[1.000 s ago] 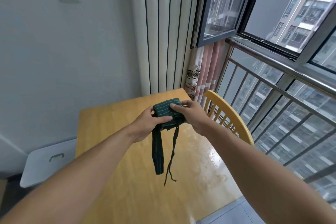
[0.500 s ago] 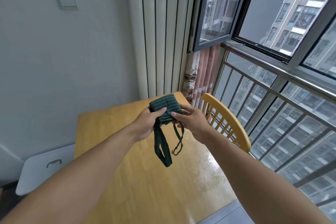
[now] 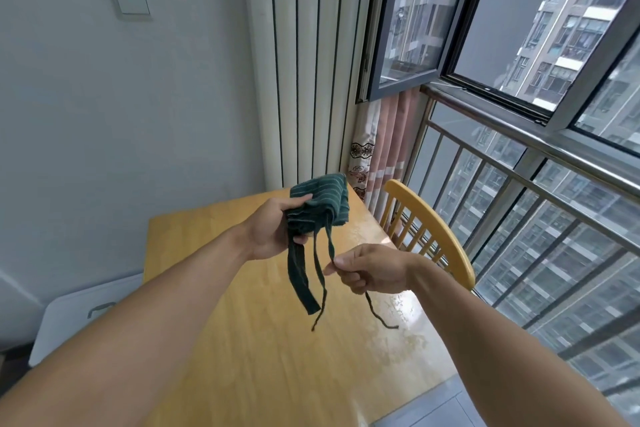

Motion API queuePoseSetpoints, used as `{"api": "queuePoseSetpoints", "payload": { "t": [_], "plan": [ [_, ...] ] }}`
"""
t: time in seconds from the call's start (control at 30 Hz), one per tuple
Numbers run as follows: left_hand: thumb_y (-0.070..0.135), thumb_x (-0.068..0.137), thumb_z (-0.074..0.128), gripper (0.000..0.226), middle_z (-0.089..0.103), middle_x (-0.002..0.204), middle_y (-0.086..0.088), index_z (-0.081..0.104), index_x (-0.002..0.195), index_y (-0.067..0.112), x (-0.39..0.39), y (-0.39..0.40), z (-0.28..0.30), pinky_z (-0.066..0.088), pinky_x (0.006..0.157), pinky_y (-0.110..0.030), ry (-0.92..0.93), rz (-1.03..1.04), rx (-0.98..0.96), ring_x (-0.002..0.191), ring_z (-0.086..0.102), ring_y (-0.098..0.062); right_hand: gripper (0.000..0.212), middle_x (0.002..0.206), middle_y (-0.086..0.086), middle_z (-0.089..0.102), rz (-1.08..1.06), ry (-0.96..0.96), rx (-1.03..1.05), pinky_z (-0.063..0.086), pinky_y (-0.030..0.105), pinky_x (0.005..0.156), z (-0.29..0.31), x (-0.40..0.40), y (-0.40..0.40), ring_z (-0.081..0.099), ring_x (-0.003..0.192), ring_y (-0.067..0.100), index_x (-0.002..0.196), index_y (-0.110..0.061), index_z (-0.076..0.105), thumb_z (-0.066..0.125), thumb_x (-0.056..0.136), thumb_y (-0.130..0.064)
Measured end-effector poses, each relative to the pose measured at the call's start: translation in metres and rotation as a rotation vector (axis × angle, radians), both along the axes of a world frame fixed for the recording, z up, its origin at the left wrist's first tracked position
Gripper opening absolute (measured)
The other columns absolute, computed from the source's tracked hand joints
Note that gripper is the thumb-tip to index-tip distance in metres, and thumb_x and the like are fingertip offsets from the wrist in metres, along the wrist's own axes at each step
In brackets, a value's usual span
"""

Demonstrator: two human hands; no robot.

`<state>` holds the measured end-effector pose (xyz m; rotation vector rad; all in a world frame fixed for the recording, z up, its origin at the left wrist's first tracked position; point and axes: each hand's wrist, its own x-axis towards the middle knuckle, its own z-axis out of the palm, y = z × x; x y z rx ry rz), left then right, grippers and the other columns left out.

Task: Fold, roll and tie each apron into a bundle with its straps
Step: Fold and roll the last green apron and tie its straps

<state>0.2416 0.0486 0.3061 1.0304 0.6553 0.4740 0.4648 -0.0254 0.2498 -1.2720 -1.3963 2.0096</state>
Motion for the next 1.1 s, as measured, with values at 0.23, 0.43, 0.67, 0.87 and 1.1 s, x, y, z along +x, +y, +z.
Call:
{"api": "queuePoseSetpoints", "payload": {
  "t": [0.23, 0.43, 0.67, 0.87, 1.1],
  "plan": [
    [0.026, 0.1, 0.057, 0.039, 0.067, 0.13, -0.018, 0.057, 0.134, 0.008, -0.003, -0.003, -0.005, 0.047, 0.107, -0.049, 0.355, -0.357, 0.173, 0.12, 0.064, -0.035, 0.018, 0.07, -0.003, 0.04, -0.08, -0.333, 0.032, 0.028, 0.026, 0.06, 0.029, 0.01, 0.028, 0.031, 0.062, 0.011, 0.113, -0.009, 0.059, 0.048, 0.106, -0.021],
    [0.037, 0.099, 0.054, 0.026, 0.071, 0.112, -0.011, 0.058, 0.122, 0.025, 0.001, -0.004, -0.029, 0.045, 0.069, -0.034, 0.638, -0.16, 0.367, 0.092, 0.064, -0.026, 0.038, 0.07, 0.0, 0.049, -0.155, -0.682, 0.307, 0.034, 0.026, 0.057, 0.074, -0.014, 0.037, 0.041, 0.061, 0.014, 0.083, -0.013, 0.057, 0.053, 0.103, -0.045],
    [0.038, 0.104, 0.047, 0.034, 0.062, 0.088, -0.013, 0.063, 0.11, 0.009, 0.007, 0.0, -0.052, 0.041, 0.053, -0.032, 0.465, 0.274, 0.06, 0.067, 0.052, -0.021, 0.03, 0.097, 0.001, 0.068, -0.131, -1.112, 0.833, 0.058, 0.043, 0.072, 0.057, -0.054, 0.019, 0.064, 0.084, 0.023, 0.119, -0.022, 0.063, 0.042, 0.107, -0.04],
    [0.074, 0.086, 0.059, 0.065, 0.063, 0.082, -0.01, 0.065, 0.095, 0.009, 0.013, 0.003, -0.056, 0.043, 0.057, -0.033, 0.492, 0.393, 0.053, 0.074, 0.054, -0.026, 0.03, 0.094, 0.001, 0.072, -0.201, -1.271, 1.103, 0.058, 0.039, 0.064, 0.038, -0.065, 0.012, 0.066, 0.074, 0.022, 0.117, -0.023, 0.066, 0.042, 0.107, -0.039],
    [0.042, 0.078, 0.078, 0.055, 0.073, 0.096, -0.012, 0.066, 0.118, 0.006, 0.012, 0.013, -0.051, 0.044, 0.056, -0.032, 0.381, 0.544, 0.002, 0.075, 0.062, -0.024, 0.028, 0.104, -0.009, 0.073, -0.255, -1.135, 1.167, 0.056, 0.027, 0.065, 0.03, -0.069, -0.001, 0.066, 0.082, 0.011, 0.115, -0.029, 0.074, 0.053, 0.103, -0.043]
  ]
}}
